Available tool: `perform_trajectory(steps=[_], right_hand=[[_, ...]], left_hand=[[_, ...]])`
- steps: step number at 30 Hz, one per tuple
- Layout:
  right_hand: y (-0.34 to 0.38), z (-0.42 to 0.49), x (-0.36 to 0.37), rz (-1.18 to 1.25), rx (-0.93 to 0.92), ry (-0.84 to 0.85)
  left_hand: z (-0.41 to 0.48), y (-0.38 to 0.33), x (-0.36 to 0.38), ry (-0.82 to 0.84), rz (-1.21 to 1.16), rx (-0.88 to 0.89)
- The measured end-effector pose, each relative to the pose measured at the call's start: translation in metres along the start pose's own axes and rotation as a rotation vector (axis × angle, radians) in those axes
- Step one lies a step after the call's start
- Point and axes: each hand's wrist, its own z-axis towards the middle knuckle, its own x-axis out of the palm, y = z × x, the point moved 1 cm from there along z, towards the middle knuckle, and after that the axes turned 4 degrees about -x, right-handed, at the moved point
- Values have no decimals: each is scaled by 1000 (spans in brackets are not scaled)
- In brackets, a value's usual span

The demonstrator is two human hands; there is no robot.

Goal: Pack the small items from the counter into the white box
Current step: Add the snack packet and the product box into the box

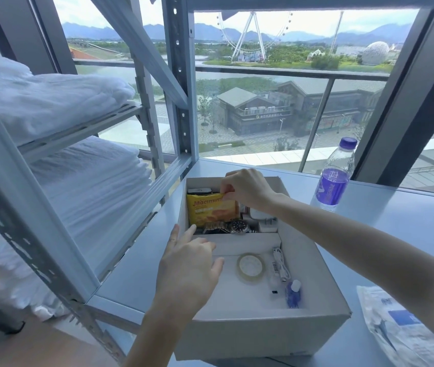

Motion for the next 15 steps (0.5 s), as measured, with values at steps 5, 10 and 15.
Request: perform_trajectory(steps=[5,10,15], right_hand=[[-1,-2,-3,72,9,28],[-8,-24,-11,163,-26,-18],[-20,-76,-43,195,-52,-165]], left_hand=[[0,-1,-1,2,24,-4],[2,-5,-4,-6,31,20],[0,-22,-8,23,-137,59]])
